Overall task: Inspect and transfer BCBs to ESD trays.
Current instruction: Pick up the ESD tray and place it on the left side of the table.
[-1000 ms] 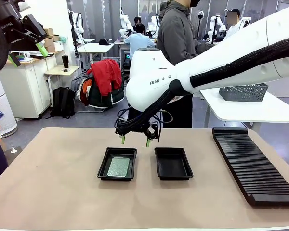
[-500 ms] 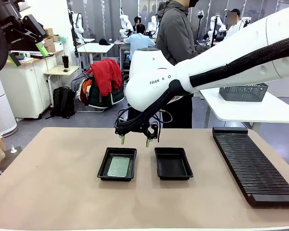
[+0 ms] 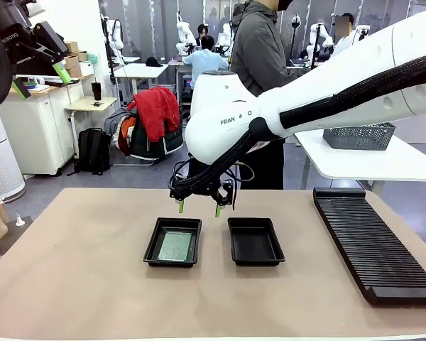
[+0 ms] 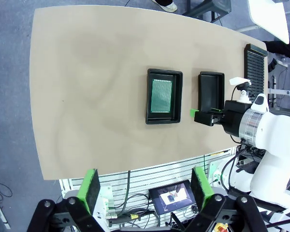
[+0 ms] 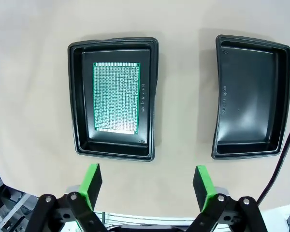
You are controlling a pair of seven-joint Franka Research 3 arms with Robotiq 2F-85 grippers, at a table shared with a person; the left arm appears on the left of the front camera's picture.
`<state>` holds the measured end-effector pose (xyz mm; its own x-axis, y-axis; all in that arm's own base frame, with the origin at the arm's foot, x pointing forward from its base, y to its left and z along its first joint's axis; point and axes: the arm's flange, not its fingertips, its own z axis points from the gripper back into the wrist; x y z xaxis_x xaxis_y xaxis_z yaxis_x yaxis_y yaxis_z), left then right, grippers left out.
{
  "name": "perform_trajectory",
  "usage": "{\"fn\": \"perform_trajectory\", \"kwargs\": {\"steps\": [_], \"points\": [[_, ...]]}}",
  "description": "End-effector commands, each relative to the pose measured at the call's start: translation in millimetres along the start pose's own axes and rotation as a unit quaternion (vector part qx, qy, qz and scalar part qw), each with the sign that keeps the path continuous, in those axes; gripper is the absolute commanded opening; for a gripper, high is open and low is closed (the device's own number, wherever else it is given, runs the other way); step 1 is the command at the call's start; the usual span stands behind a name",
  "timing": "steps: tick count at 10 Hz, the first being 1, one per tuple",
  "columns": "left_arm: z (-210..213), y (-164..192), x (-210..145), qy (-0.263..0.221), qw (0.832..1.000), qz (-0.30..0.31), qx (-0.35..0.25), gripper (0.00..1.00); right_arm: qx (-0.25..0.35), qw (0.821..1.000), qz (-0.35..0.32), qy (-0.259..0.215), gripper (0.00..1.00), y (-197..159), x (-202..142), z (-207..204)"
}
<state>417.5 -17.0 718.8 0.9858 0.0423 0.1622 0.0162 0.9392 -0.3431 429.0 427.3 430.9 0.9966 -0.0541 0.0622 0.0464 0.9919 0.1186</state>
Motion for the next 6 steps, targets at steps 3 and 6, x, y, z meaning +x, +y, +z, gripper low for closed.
{"fn": "perform_trajectory", "kwargs": {"steps": [3,6], "points": [[0.3,2.5,-1.5,0.001,1.0,-0.001,0.006,1.0,0.0,1.0,-0.001,-0.001,1.0,-0.2,-0.9,0.3],[0.3,2.5,-1.5,0.001,1.0,-0.001,0.006,1.0,0.0,1.0,-0.001,-0.001,1.0,-0.2,-0.9,0.3]]}}
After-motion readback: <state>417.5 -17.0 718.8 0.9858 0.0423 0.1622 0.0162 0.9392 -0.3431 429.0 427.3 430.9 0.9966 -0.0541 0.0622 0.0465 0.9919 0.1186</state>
